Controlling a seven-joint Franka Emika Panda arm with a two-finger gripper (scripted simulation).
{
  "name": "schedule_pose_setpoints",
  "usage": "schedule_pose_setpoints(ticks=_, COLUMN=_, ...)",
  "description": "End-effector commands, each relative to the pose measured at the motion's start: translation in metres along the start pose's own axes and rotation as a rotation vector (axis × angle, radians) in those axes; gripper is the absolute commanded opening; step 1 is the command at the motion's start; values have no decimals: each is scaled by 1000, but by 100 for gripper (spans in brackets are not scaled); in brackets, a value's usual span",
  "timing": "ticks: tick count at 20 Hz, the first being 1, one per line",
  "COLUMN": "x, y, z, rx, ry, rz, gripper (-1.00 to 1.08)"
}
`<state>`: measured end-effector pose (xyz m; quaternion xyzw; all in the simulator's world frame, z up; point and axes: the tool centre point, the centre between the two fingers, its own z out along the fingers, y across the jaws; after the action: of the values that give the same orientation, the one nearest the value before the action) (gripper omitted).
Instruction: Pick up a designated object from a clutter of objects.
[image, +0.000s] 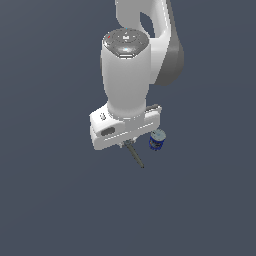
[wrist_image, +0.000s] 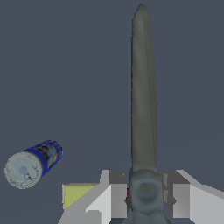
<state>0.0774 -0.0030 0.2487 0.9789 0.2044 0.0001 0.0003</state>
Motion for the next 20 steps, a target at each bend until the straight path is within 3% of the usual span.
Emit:
schedule_pose_setpoints(ticks=1, x=7, y=-3, z=-26, rx=0, ry=0, rz=0, gripper=-100)
schedule_pose_setpoints(ticks=10, x=30, y=-12, z=-99, rx=0, ry=0, rz=0, gripper=-100)
schedule_pose_setpoints(ticks=20, x=43, y=-14, z=-133, rx=1, ry=0, rz=0, gripper=-100)
